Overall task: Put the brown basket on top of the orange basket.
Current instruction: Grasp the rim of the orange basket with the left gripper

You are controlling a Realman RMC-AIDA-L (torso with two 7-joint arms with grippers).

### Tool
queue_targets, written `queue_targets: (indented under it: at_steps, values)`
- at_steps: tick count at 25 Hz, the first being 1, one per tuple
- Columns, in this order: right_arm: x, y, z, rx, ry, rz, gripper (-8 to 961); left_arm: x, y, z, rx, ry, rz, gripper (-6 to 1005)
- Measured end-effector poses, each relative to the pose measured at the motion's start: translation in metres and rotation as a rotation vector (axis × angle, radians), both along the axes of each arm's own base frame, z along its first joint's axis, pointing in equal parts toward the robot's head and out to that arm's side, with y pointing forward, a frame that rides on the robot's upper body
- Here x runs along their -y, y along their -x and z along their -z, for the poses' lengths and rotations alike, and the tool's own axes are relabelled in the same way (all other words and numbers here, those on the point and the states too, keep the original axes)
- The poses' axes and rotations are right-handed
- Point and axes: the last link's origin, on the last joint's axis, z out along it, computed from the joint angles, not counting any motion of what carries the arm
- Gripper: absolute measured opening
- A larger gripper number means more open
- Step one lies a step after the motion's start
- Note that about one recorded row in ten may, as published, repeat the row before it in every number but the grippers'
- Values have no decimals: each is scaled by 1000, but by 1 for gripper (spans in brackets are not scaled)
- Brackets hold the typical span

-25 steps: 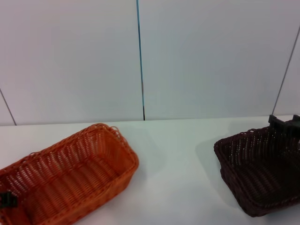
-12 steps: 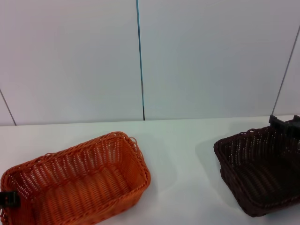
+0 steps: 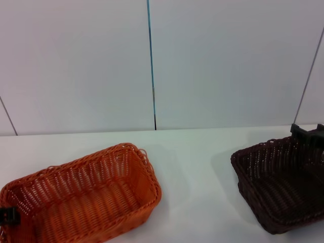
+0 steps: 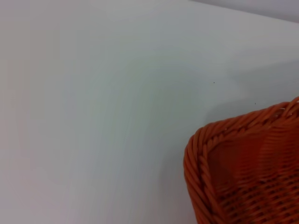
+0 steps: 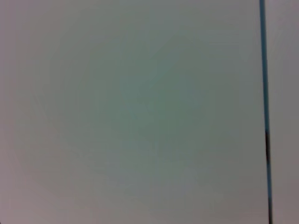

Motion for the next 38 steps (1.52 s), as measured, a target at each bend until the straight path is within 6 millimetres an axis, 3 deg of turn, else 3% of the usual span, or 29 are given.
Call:
queue_targets:
  at_steps: [13, 26, 38]
  values:
    - [-1, 1, 0, 5, 0, 1, 768, -3, -2, -7, 6, -10, 0, 182]
    - [-3, 3, 0, 7, -4, 2, 766, -6, -6, -42, 128, -46, -43, 166]
    - [-6, 4, -2, 19, -13, 9, 764, -5, -16, -57, 188, 0, -43, 156]
